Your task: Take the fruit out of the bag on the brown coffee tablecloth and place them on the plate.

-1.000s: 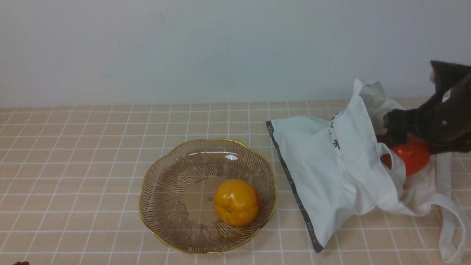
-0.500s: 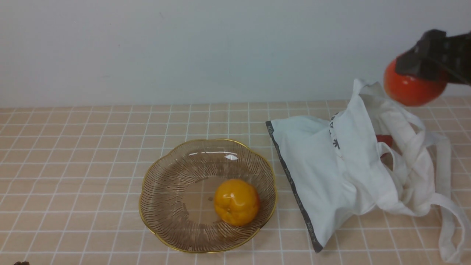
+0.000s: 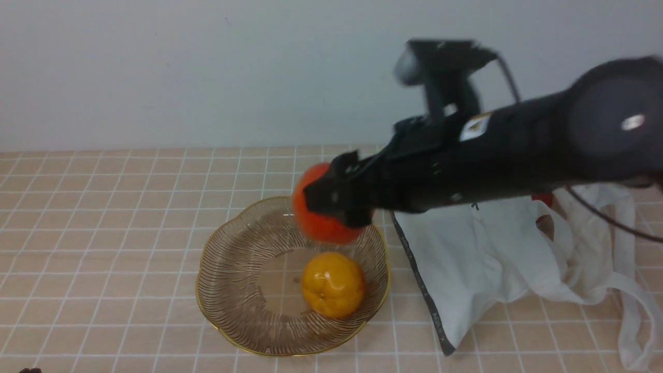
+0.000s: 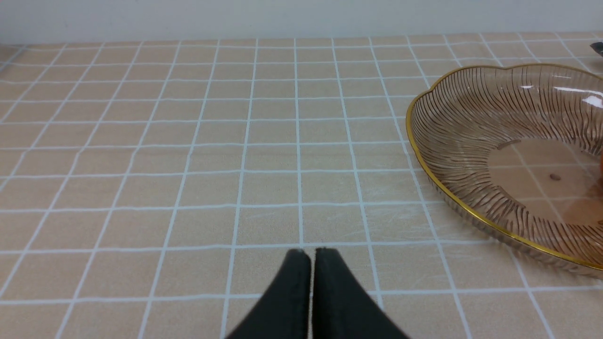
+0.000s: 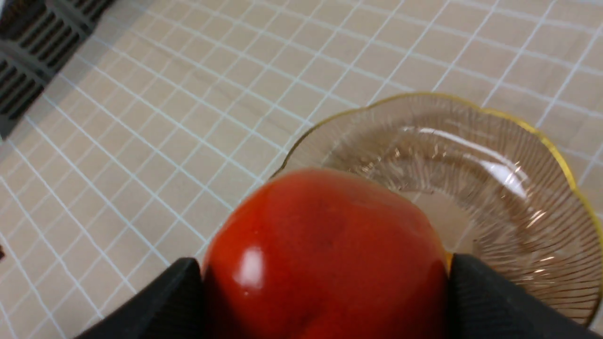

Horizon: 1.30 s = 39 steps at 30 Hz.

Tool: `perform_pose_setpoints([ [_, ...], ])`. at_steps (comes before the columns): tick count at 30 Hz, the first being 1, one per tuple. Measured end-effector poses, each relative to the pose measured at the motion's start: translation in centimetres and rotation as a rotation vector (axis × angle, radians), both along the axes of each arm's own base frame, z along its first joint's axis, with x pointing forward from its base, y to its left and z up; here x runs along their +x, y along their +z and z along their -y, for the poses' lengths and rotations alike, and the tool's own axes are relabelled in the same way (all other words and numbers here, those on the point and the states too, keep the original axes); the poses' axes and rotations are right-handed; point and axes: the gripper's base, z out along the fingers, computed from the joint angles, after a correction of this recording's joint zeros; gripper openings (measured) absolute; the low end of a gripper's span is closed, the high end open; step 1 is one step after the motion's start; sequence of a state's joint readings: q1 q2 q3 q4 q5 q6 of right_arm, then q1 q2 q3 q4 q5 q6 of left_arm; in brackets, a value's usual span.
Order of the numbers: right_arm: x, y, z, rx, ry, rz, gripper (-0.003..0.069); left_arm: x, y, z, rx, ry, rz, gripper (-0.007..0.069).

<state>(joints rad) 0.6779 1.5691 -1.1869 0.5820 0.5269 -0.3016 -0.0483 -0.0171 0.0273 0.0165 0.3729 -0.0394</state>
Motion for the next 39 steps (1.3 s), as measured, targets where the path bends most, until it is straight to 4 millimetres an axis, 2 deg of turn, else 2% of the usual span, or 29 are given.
perform_pose_setpoints([
  [3,0.4,-3.1,-2.3,-0.034,0.015,-0.024,0.06,0.0,0.0,0.0,0.0,0.0,0.0,-0.0008],
  [8,0.9,-7.1,-4.5,-0.09,0.032,-0.07,0.06,0.0,0.0,0.0,0.0,0.0,0.0,-0.0008],
  [11,1.2,-7.6,-4.8,-0.097,0.035,-0.08,0.06,0.0,0.0,0.0,0.0,0.0,0.0,-0.0008],
  [14,1.3,-7.5,-5.0,-0.096,0.042,-0.083,0.063,0.0,0.0,0.0,0.0,0.0,0.0,-0.0008],
  [18,1.5,-6.6,-5.4,-0.09,0.057,-0.067,0.0685,0.0,0.0,0.0,0.0,0.0,0.0,-0.0008],
  [26,1.6,-5.4,-5.7,-0.116,0.104,-0.051,0.0691,0.0,0.0,0.0,0.0,0.0,0.0,-0.0008],
  [28,1.5,-4.4,-5.6,-0.126,0.117,-0.06,0.0677,0.0,0.0,0.0,0.0,0.0,0.0,-0.0008],
  [31,1.2,-1.1,-4.4,-0.154,0.113,-0.038,0.0584,0.0,0.0,0.0,0.0,0.0,0.0,-0.0008],
  [32,1.0,1.3,-3.3,-0.158,0.089,0.002,0.0502,0.0,0.0,0.0,0.0,0.0,0.0,-0.0008],
  [33,1.1,3.0,-2.4,-0.159,0.062,0.032,0.046,0.0,0.0,0.0,0.0,0.0,0.0,-0.0008],
  [34,0.8,5.8,-0.4,-0.171,-0.002,0.079,0.0337,0.0,0.0,0.0,0.0,0.0,0.0,-0.0008],
  [35,0.3,7.8,1.1,-0.172,-0.048,0.119,0.0255,0.0,0.0,0.0,0.0,0.0,0.0,-0.0008],
  [37,-0.6,10.3,3.1,-0.164,-0.108,0.166,0.0141,0.0,0.0,0.0,0.0,0.0,0.0,-0.0008],
  [39,-3.0,14.1,6.4,-0.133,-0.196,0.257,0.0047,0.0,0.0,0.0,0.0,0.0,0.0,-0.0008],
])
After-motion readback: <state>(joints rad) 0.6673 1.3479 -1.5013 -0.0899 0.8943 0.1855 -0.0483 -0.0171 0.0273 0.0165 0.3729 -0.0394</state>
